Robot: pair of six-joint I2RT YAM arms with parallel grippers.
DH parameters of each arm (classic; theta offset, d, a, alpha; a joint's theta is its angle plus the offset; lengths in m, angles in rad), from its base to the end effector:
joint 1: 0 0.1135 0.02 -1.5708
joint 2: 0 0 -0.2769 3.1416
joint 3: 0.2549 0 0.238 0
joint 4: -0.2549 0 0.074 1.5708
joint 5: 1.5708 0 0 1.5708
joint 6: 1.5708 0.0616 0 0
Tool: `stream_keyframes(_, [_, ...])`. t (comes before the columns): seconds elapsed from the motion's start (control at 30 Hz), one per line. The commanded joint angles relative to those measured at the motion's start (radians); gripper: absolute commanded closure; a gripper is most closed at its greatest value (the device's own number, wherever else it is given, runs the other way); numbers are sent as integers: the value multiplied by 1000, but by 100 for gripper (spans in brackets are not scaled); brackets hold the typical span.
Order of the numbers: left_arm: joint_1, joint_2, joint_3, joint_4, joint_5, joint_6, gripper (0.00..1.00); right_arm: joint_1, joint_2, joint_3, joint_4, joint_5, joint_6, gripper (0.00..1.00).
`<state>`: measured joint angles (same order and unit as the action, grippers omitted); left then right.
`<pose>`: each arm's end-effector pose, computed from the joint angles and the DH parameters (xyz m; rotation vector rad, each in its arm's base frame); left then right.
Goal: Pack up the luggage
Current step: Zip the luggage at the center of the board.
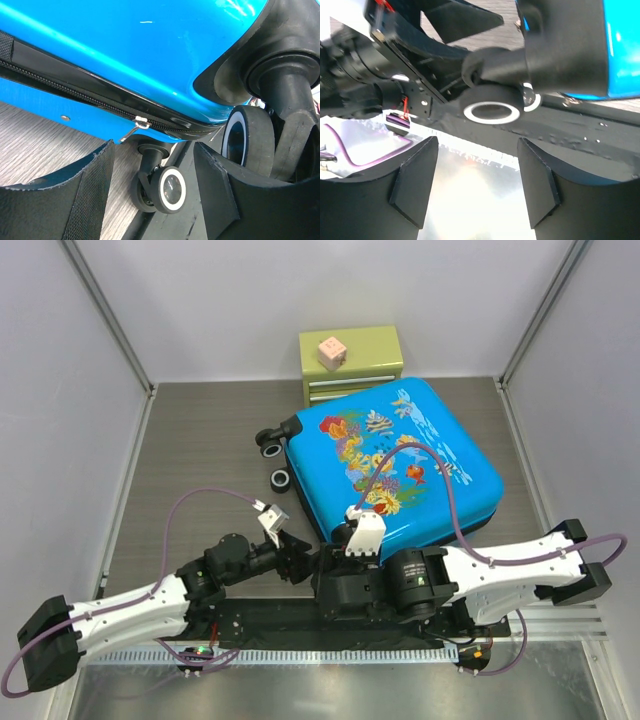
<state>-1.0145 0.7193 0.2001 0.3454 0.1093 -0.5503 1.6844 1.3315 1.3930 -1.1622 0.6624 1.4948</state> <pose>0.0865 -0.1518 0.2104 0.5251 1.8400 -1.2057 0.0109 0.2389 0.3473 -0.0308 2.4347 0.5967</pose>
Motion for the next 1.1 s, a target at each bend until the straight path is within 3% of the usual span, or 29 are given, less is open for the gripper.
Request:
stream_keyframes(0.0, [-9,-20,48,29,35,-11,35,17,-11,-3,-51,46,73,29])
stream_keyframes(0.2, [-12,0,70,26,61,-10,35,17,-58,-89,50,100,65,20])
stream_keyframes(0.6, [-39,8,84,24,73,-25,35,8,-86,-164,154,141,39,16])
stream_keyframes(0.83, [-52,22,93,24,69,-23,35,-5,-118,-206,182,152,38,17])
stream_keyframes(1.07, [-55,20,91,23,67,-23,35,-41,-112,-226,249,134,-25,28])
